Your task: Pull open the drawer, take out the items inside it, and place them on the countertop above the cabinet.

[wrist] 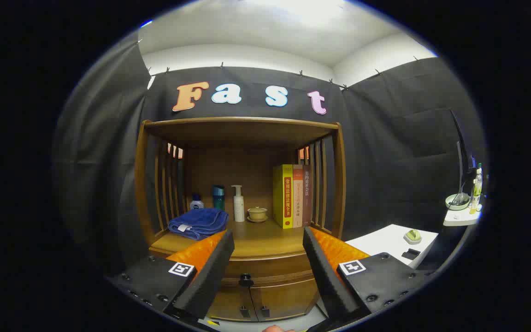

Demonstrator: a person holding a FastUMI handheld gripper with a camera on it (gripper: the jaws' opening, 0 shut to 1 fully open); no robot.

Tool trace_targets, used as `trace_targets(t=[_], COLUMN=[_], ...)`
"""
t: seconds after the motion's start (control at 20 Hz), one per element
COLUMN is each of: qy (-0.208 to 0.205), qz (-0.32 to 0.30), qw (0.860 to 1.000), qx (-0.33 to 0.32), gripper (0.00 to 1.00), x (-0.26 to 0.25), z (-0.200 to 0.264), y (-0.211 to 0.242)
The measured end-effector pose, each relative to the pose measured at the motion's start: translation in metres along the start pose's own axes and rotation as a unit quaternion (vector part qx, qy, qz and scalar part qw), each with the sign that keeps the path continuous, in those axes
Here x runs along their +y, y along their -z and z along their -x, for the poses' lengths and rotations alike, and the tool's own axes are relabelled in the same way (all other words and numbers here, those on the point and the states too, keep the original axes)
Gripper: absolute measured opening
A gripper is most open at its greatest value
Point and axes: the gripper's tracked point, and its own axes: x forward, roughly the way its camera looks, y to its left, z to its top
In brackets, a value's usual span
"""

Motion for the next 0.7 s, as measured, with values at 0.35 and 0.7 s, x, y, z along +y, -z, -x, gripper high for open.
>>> trace_targets(t=[0.35,0.7], qy=[0.000,0.006], qz=[0.007,0.003], qw=[1.000,1.000], qx=[-0.006,-0.006], gripper=[0.98,0.98], x=[0.0040,0.0012], z=[0.0017,0.0024], y=[-0.0046,-0.0058])
